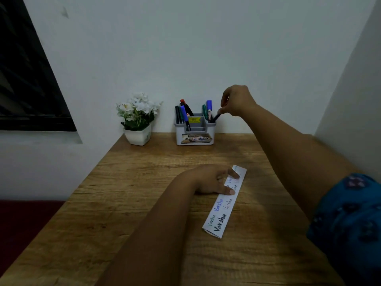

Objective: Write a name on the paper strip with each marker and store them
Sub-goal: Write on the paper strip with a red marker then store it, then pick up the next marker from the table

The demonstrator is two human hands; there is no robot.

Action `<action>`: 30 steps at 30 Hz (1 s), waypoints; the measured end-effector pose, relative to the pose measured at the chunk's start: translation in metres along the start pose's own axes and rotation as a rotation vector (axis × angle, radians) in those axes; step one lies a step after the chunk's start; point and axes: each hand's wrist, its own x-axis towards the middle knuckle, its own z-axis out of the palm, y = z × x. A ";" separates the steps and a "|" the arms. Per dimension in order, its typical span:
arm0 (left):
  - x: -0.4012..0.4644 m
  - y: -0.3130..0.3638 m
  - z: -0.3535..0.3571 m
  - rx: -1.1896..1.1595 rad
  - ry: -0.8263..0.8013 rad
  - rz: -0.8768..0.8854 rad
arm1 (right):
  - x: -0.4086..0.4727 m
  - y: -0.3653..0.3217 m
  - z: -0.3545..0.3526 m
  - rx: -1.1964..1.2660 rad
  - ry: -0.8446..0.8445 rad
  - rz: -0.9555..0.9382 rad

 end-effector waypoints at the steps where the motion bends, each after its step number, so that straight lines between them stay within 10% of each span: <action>1: 0.001 0.000 0.000 0.002 -0.002 0.003 | 0.005 -0.002 0.003 0.028 -0.019 0.000; 15: 0.002 -0.003 -0.001 -0.004 -0.023 -0.008 | -0.008 0.016 0.026 0.305 0.047 0.003; 23: -0.006 0.006 0.000 0.032 0.005 -0.017 | -0.122 0.125 -0.073 -0.523 -0.321 0.422; 30: -0.006 0.018 0.019 0.018 0.216 0.058 | -0.201 0.172 -0.062 -0.549 -0.422 0.679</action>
